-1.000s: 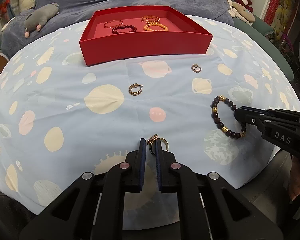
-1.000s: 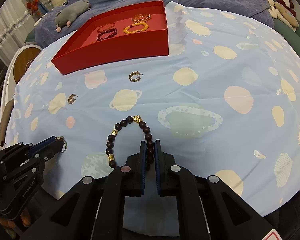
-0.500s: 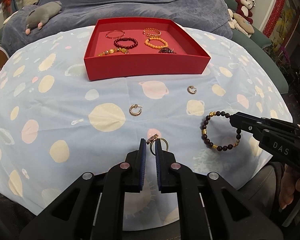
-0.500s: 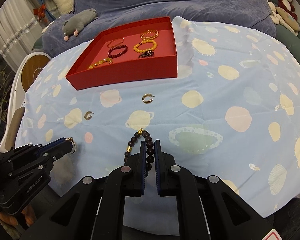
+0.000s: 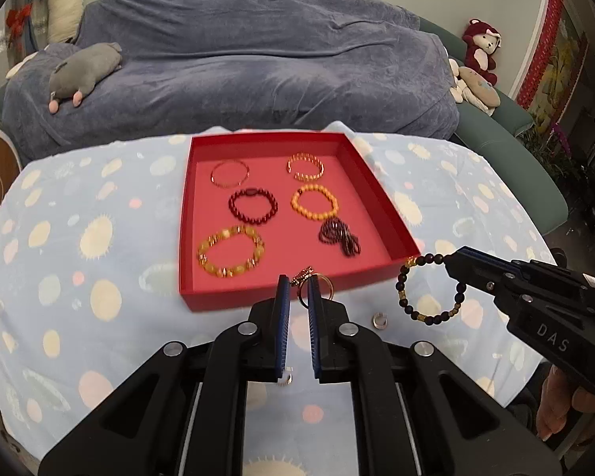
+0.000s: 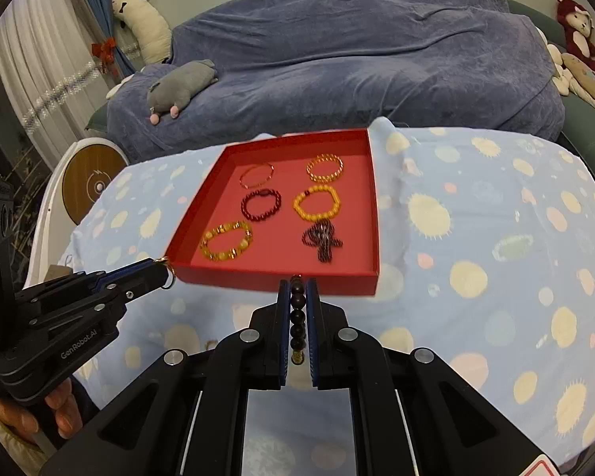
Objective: Organize jewelry
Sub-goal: 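Carry the black bracelet and gold ring into the red box and open both tools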
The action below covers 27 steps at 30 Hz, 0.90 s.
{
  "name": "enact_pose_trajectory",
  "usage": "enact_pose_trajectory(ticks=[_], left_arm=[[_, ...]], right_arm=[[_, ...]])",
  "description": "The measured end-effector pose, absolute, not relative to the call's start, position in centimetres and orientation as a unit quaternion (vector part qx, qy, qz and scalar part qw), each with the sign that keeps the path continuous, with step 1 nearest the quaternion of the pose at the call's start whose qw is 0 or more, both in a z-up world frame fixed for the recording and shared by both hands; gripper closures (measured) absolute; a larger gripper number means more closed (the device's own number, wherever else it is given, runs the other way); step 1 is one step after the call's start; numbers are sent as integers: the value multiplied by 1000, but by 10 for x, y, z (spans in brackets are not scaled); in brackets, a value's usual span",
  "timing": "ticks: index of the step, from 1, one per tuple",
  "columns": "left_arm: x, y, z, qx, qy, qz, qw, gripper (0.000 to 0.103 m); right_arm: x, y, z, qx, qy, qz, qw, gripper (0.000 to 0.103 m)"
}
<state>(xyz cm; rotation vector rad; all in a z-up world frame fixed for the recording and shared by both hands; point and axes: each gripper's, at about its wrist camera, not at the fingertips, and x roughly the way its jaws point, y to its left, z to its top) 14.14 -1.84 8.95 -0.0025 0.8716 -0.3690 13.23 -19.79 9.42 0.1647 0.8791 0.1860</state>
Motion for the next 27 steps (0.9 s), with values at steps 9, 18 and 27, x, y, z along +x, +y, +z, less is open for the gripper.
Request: enact_pose_trajectory(ticks=[9,18,27], left_arm=[[206,-27,80,-21,426,-180,886,94],[224,-27,31,-17,467,-168,868,94],[231,-26,4,6,480,-156,863,94]], right_arm=[[197,-177,84,102,429,115,890,96],[216,-165,30,100,478,111,866,95],[224,-166,9,68,490,88,864,96]])
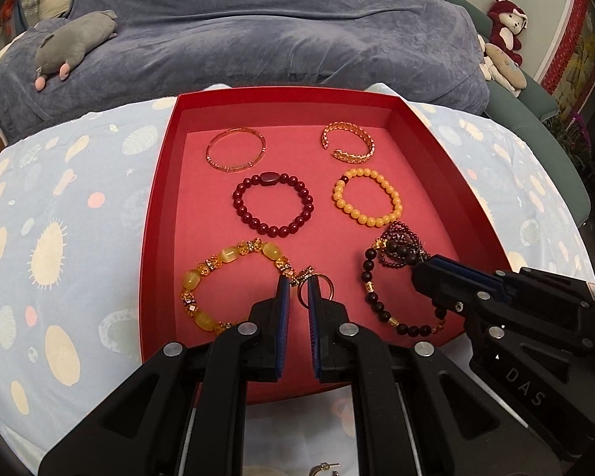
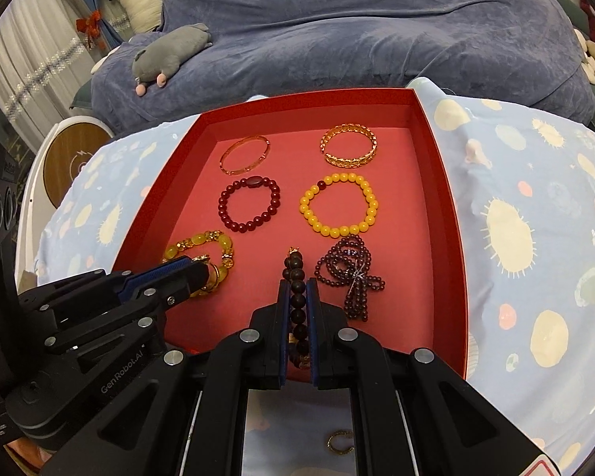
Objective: Organize jewelry
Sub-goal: 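Carry the black bracelet and gold ring into the red box and open both tools, then withdraw both tools from the box toward the gold hoop earrings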
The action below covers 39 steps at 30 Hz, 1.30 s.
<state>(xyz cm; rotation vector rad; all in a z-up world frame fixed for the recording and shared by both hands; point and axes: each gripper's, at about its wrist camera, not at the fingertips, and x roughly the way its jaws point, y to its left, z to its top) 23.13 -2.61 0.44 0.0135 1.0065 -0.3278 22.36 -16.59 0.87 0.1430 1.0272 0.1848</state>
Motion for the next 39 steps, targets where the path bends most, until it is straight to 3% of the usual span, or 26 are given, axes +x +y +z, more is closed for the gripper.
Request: enact_pose_trajectory(ticks=[7,10,12,39], left_arm=[[237,-27,-1,12,478,-147,866,91],[235,-28,1,17,470,-139,871,67],[232,-29,3,22,463,-135,876,61],[181,-28,40,26,440,-139,887,60]], right_arm=[[229,-166,1,54,491,72,866,94],[228,-165,4,51,487,70,869,89],[227,-165,5,50,485,69,870,89],[165,-190,42,78,458,54,884,89]])
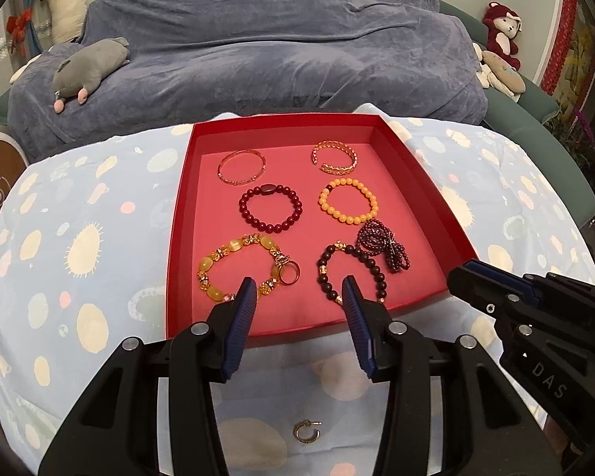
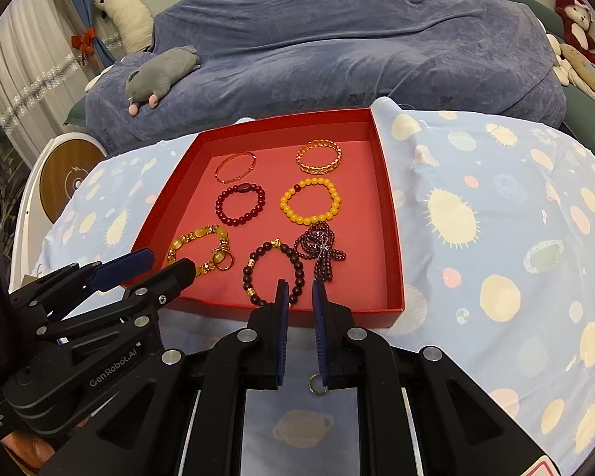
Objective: Organize jewelry
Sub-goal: 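Withdraw both tools from the box toward the gold hoop earrings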
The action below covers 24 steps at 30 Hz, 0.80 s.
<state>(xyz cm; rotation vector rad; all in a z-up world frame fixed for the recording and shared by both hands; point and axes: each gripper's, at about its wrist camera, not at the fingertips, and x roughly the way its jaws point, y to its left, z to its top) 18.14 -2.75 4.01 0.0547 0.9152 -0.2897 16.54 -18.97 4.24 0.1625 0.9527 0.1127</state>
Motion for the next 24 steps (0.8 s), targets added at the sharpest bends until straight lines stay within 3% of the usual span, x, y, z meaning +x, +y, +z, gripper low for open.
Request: enact_pose_trajectory(ticks=[7,9,11,14,24], left_arm=[[160,-22,37,30,444,-139,885,58],[153,-19,33,25,449,-138,882,57],[145,-15,27,21,453,-132,881,49],[137,-11,18,19,461,-128,878,45],[116,-3,-7,7,483,-119,867,41]], right_arm=[[141,-200,32,78,472,44,877,88],[135,-200,27,78,477,40,874,80],[129,-200,19,73,483,37,872,79],[123,-198,8,67,494,34,866,79],[121,-193,-15,63,510,33,857,72]])
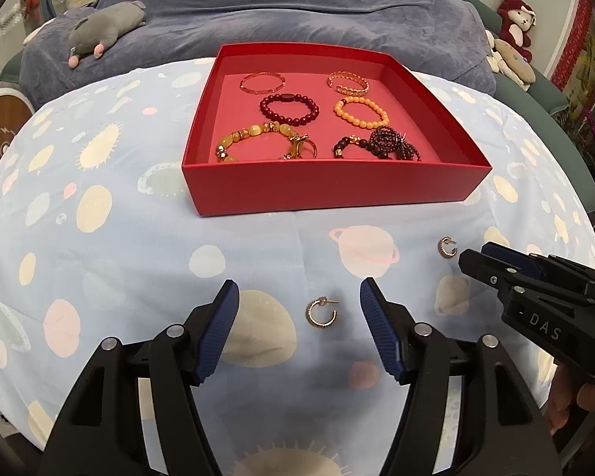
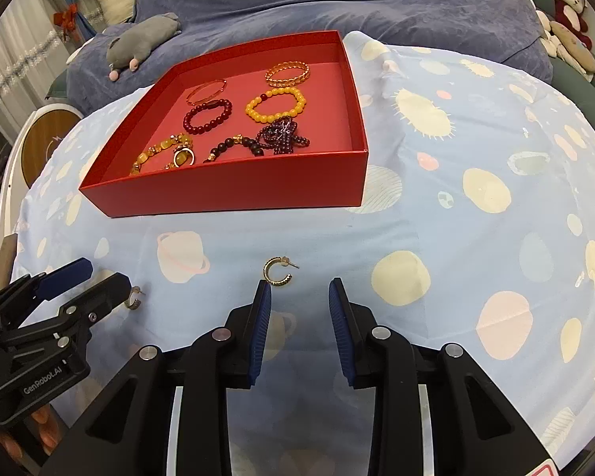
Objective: Organize jewelry
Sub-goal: 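Withdraw both tools from the box toward the gold hoop earrings, then grasp a gold hoop earring with the right tool while the left tool grasps the other earring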
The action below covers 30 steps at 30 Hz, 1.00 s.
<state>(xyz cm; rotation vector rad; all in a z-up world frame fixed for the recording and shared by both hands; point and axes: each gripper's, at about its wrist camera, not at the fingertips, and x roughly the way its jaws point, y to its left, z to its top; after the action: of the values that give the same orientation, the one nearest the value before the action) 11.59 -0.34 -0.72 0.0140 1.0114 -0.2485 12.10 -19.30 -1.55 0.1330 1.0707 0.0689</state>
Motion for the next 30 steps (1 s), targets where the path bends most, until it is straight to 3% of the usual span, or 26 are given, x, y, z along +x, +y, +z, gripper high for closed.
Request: enact_pose_trajectory(ticks=[15,21,25,30], left_arm=[[113,-6,-18,19,489,-115,865,40],[113,-5,-20,15,491,-113,864,40],[112,-8,-21,19,492,-115,863,41],[114,-10,-23,24,490,-116,864,49]], right_arm=[[141,-172,-22,25,503,40,863,70],[137,-176,-23,19,499,31,866,83],[135,-178,-22,26,501,31,865,83],[132,-181,-21,35,502,31,863,83]])
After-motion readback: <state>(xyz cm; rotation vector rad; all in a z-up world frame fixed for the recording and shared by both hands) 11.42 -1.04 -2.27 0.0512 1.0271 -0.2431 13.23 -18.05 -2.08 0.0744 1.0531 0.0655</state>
